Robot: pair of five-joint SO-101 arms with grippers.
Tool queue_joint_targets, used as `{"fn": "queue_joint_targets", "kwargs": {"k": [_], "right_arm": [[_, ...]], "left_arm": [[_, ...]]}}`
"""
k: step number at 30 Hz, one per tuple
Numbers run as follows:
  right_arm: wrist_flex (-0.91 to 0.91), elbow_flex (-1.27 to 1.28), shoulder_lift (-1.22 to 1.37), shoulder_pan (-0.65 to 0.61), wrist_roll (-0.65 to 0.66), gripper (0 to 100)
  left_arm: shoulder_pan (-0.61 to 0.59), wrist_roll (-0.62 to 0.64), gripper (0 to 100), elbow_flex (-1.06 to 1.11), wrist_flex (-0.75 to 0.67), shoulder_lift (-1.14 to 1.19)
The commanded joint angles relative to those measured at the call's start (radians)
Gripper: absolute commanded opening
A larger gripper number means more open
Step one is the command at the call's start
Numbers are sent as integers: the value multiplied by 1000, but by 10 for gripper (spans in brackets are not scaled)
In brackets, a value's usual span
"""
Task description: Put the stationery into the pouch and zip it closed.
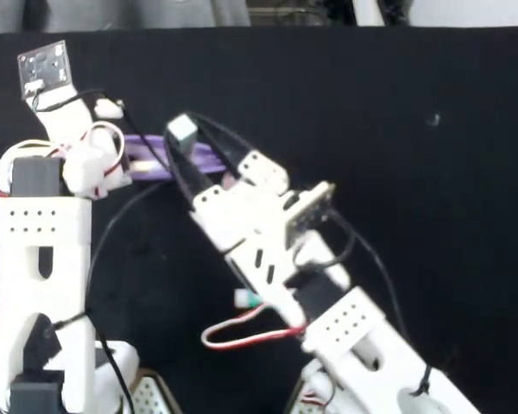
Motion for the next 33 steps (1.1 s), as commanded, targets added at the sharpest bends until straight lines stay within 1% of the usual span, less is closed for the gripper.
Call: {"fn": "queue_joint_targets", "kwargs": {"k": [1, 5, 8, 10, 12, 18, 22, 24, 28, 29, 33], "right_arm": [[-44, 7, -12, -25, -8, 11], [-124, 8, 96, -25, -6, 11], [-249, 7, 214, -21, -6, 11], [-322, 7, 271, -21, -6, 11], [-358, 5, 315, -21, -5, 11], [-362, -47, 437, -21, -6, 16], [-364, -53, 449, -21, -6, 17], [-364, -50, 443, -21, -6, 51], [-362, -48, 441, -21, -6, 186], [-361, -48, 441, -21, -6, 201], [-361, -48, 441, -21, -3, 184]], "left_arm": [[18, 17, 29, -41, -14, -6], [18, 17, 29, -41, -12, -6], [13, 18, 29, -36, -15, -5], [-19, 18, 29, -35, -18, -2], [-31, 18, 30, -41, -15, -5], [-36, 18, 30, -39, -18, 3], [-36, 18, 30, -36, -18, 3], [-36, 18, 30, -35, -18, 3], [-36, 18, 30, -31, -18, 3], [-36, 17, 30, -31, -18, 5], [-36, 15, 30, -30, -18, 5]]}}
